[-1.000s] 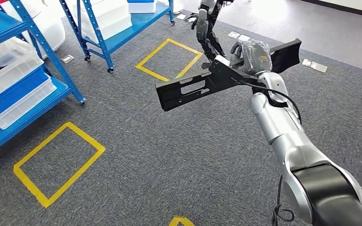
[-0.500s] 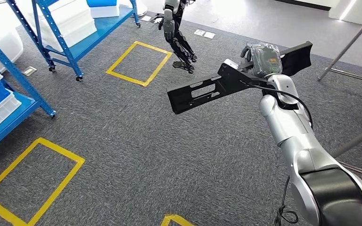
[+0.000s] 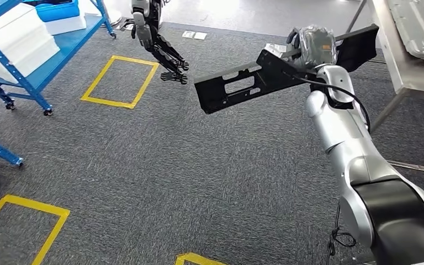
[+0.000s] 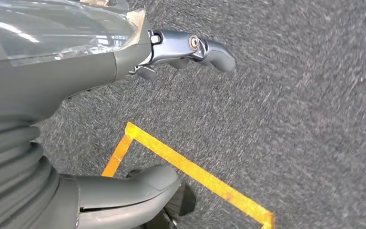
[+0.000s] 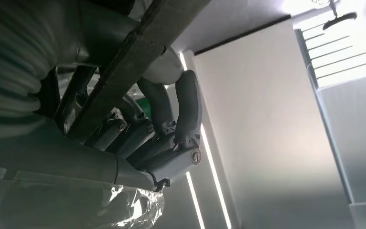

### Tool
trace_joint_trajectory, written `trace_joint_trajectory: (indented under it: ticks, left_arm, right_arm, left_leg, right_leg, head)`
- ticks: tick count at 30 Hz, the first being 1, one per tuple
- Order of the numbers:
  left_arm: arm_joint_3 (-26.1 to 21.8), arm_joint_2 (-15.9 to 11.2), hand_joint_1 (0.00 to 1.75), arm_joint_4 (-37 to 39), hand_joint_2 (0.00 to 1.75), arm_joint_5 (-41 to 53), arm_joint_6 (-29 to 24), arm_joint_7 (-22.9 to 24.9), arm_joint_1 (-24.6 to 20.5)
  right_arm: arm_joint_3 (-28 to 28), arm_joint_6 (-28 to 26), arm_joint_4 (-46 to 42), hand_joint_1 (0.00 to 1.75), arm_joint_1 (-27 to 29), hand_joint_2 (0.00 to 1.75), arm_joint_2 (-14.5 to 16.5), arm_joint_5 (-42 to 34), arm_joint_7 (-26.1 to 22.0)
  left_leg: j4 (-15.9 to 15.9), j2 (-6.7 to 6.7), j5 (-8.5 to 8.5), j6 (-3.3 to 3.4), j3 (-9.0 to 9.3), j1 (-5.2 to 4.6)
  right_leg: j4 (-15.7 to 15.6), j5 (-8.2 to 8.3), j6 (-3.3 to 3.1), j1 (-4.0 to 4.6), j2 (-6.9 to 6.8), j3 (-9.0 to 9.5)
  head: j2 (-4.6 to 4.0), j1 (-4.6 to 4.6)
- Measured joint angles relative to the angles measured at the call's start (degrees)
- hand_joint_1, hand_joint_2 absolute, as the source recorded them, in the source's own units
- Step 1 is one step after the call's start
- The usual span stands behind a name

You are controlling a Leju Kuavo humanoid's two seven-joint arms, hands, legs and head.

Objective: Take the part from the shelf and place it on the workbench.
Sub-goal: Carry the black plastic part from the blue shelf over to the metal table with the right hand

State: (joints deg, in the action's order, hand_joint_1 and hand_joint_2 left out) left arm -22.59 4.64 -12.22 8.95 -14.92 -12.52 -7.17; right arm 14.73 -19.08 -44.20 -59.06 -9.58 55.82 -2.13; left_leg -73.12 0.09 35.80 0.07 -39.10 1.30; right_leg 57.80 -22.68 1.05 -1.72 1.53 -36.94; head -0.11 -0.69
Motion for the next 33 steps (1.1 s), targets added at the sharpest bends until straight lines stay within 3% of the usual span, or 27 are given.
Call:
trace_joint_trajectory:
  ticks: [1, 2, 4, 6, 7, 9, 10, 12, 13, 14, 16, 17, 18, 20, 22, 24, 25, 27, 29, 30, 31, 32, 33]
  left_arm:
    - [-0.01, 0.01, 0.0, 0.01, 1.75, 0.04, 0.01, 0.0, 0.16]
    - [-0.01, 0.02, 0.0, 0.01, 1.75, 0.13, 0.04, 0.01, 0.26]
    - [-0.01, 0.04, 0.0, 0.01, 1.75, 0.38, 0.08, 0.04, 0.28]
    - [-0.01, 0.01, 0.0, 0.01, 1.75, 0.66, 0.13, 0.15, 0.28]
    - [-0.01, 0.02, 0.0, 0.01, 1.75, 0.81, 0.15, 0.23, 0.26]
    - [0.01, 0.1, 0.0, 0.01, 1.75, 1.14, 0.19, 0.4, 0.09]
    - [0.01, 0.18, 0.0, -0.01, 1.75, 1.26, 0.24, 0.47, -0.06]
    - [0.02, 0.28, 0.0, -0.02, 1.75, 1.49, 0.34, 0.58, -0.29]
    - [0.02, 0.29, 0.0, -0.02, 1.75, 1.6, 0.4, 0.63, -0.33]
    - [0.02, 0.28, 0.0, -0.02, 1.75, 1.7, 0.44, 0.68, -0.34]
    - [0.02, 0.28, 0.0, -0.02, 1.75, 1.81, 0.51, 0.74, -0.38]
    - [0.02, 0.29, 0.0, -0.02, 1.75, 1.84, 0.52, 0.75, -0.43]
    - [0.03, 0.31, 0.0, -0.02, 1.75, 1.85, 0.54, 0.76, -0.47]
    - [0.03, 0.28, 0.0, -0.03, 1.75, 1.87, 0.64, 0.8, -0.59]
    - [0.03, 0.19, 0.0, -0.04, 1.75, 1.87, 0.8, 0.84, -0.71]
    - [0.04, 0.18, 0.0, -0.04, 1.75, 1.88, 0.88, 0.9, -0.81]
    - [0.04, 0.21, 0.0, -0.04, 1.75, 1.88, 0.89, 0.93, -0.88]
    - [0.05, 0.31, 0.0, -0.04, 1.75, 1.89, 0.96, 0.98, -0.94]
    - [0.06, 0.4, 0.0, -0.03, 1.75, 1.81, 1.03, 0.95, -0.77]
    - [0.05, 0.41, 0.0, -0.02, 1.75, 1.74, 1.04, 0.88, -0.64]
    - [0.05, 0.4, 0.0, -0.01, 1.75, 1.63, 1.07, 0.79, -0.52]
    - [0.04, 0.4, 0.0, -0.01, 1.75, 1.52, 1.1, 0.67, -0.45]
    - [0.04, 0.4, 0.0, 0.0, 1.75, 1.41, 1.13, 0.56, -0.43]
  right_arm:
    - [-0.33, 0.18, -0.21, 1.75, -0.58, 1.75, -0.11, -0.21, -0.08]
    - [-0.68, 0.43, -0.67, 1.75, -1.03, 1.75, -0.32, -0.35, -0.07]
    - [-1.33, 1.06, -2.18, 1.75, -1.61, 1.75, -0.85, -0.4, 0.2]
    - [-1.87, 1.57, -3.56, 1.75, -2.26, 1.75, -1.43, -0.33, 0.56]
    - [-2.11, 1.78, -3.99, 1.75, -2.52, 1.75, -1.83, -0.3, 0.69]
    - [-2.53, 2.12, -4.59, 1.75, -2.68, 1.75, -2.81, -0.26, 0.85]
    - [-2.76, 2.24, -4.78, 1.75, -2.62, 1.75, -3.39, -0.26, 0.86]
    - [-3.21, 2.37, -4.91, 1.75, -2.56, 1.75, -4.36, -0.26, 0.9]
    - [-3.39, 2.37, -4.88, 1.75, -2.44, 1.75, -4.74, -0.27, 0.91]
    - [-3.52, 2.35, -4.85, 1.75, -2.16, 1.75, -5.04, -0.27, 0.93]
    - [-3.69, 2.27, -4.73, 1.75, -1.23, 1.75, -5.57, -0.28, 0.93]
    - [-3.75, 2.26, -4.68, 1.75, -0.79, 1.75, -5.8, -0.28, 0.93]
    - [-3.79, 2.25, -4.64, 1.75, -0.51, 1.75, -5.96, -0.27, 0.93]
    - [-3.84, 2.22, -4.61, 1.75, -0.34, 1.75, -6.12, -0.25, 0.94]
    - [-3.85, 2.13, -4.6, 1.75, -0.21, 1.75, -6.09, -0.09, 1.09]
    - [-3.85, 2.03, -4.56, 1.75, 0.03, 1.75, -6.17, 0.14, 1.28]
    - [-3.88, 2.0, -4.55, 1.75, 0.09, 1.75, -6.26, 0.24, 1.34]
    - [-3.91, 1.96, -4.54, 1.75, 0.09, 1.75, -6.3, 0.4, 1.41]
    - [-3.89, 1.86, -4.4, 1.75, 0.28, 1.75, -6.08, 0.56, 1.41]
    - [-3.86, 1.76, -4.28, 1.75, 0.54, 1.75, -5.92, 0.62, 1.37]
    - [-3.83, 1.64, -4.13, 1.75, 0.86, 1.75, -5.75, 0.69, 1.31]
    - [-3.8, 1.51, -4.0, 1.75, 1.18, 1.75, -5.64, 0.76, 1.27]
    - [-3.79, 1.38, -3.89, 1.75, 1.43, 1.75, -5.53, 0.89, 1.24]
  left_leg:
    - [-1.44, -0.15, -0.12, 0.15, -0.99, 0.0]
    - [-0.89, -0.26, -1.27, 0.39, -1.04, 0.0]
    - [5.79, -1.74, -5.61, 1.09, 1.72, 0.02]
    - [12.17, -4.07, -8.32, 1.63, 4.61, 0.04]
    - [13.49, -4.64, -8.61, 1.73, 5.19, -0.07]
    - [14.11, -3.59, -8.7, 1.94, 5.48, -0.4]
    - [14.48, -2.93, -8.98, 2.21, 5.66, -0.49]
    - [15.27, -1.44, -9.59, 2.96, 5.99, -0.52]
    - [15.41, -0.7, -9.71, 3.17, 6.03, -0.64]
    - [15.43, 0.12, -9.74, 3.33, 6.01, -0.74]
    - [15.4, 1.73, -9.69, 3.31, 5.96, -0.84]
    - [15.37, 2.53, -9.64, 3.24, 5.94, -0.86]
    - [15.34, 3.27, -9.56, 3.13, 5.95, -0.86]
    - [15.13, 4.68, -9.19, 2.64, 5.99, -1.04]
    - [14.89, 5.9, -8.74, 2.04, 6.13, -1.42]
    - [14.89, 7.15, -8.47, 1.57, 6.4, -1.52]
    - [14.74, 7.14, -8.2, 1.28, 6.44, -1.35]
    - [12.37, 4.71, -6.26, 0.74, 5.57, -0.91]
    - [5.65, 1.18, -2.59, 0.47, 2.52, -0.65]
    - [1.83, 0.34, -1.06, 0.43, 0.62, -0.65]
    - [-0.86, -0.05, -0.38, 0.47, -0.87, -0.66]
    - [-1.62, -0.21, -0.82, 0.6, -1.51, -0.66]
    - [-0.09, -0.38, -2.35, 0.82, -1.04, -0.66]
  right_leg:
    - [0.01, 0.01, -0.06, 0.15, 0.83, 0.05]
    - [0.02, 0.01, -0.07, 0.26, 1.67, 0.12]
    - [0.04, 0.03, -0.04, 0.34, 3.18, 0.3]
    - [0.12, 0.15, 0.21, 0.54, 4.49, 0.13]
    - [0.1, 0.3, 0.46, 0.54, 5.08, -0.07]
    - [-0.15, 0.72, 1.25, 0.49, 6.17, -0.5]
    - [0.01, 0.73, 1.55, 0.49, 5.67, -0.81]
    - [3.06, -0.82, 1.66, 0.75, 2.56, -2.55]
    - [6.32, -2.34, 1.5, 0.73, 0.76, -4.14]
    - [10.39, -4.02, 1.47, 0.76, -0.21, -6.03]
    - [16.03, -5.86, 1.85, 0.64, -0.65, -8.56]
    - [15.84, -5.63, 2.29, 0.54, -0.83, -8.28]
    - [13.2, -4.67, 2.8, 0.39, -1.27, -6.76]
    - [4.94, -2.2, 3.57, 0.41, -3.76, -1.93]
    - [0.27, -0.87, 3.06, 0.73, -5.43, 0.77]
    - [-0.09, -0.64, 2.0, 0.96, -4.41, 0.73]
    - [-0.12, -0.58, 1.58, 0.79, -3.7, 0.7]
    - [-0.25, -0.42, 0.68, 0.37, -2.46, 0.78]
    - [-0.27, -0.33, 0.05, 0.32, -1.25, 0.79]
    - [-0.27, -0.31, -0.1, 0.44, -0.52, 0.78]
    - [-0.25, -0.29, -0.15, 0.55, 0.29, 0.78]
    - [-0.22, -0.29, -0.15, 0.63, 1.09, 0.79]
    - [-0.17, -0.28, -0.14, 0.69, 1.88, 0.81]
  head:
    - [0.0, 0.01]
    - [0.0, 0.02]
    - [0.0, 0.03]
    - [0.0, 0.02]
    - [0.0, 0.01]
    - [0.0, 0.03]
    - [0.0, 0.01]
    - [0.0, -0.25]
    - [0.0, -0.37]
    - [0.0, -0.48]
    - [0.0, -0.49]
    - [0.0, -0.5]
    - [0.0, -0.51]
    - [0.0, -0.51]
    - [0.0, -0.37]
    - [0.0, -0.21]
    - [0.0, -0.19]
    - [0.0, -0.14]
    - [0.0, -0.05]
    - [0.0, -0.04]
    - [0.0, -0.01]
    - [0.0, -0.01]
    - [0.0, -0.01]
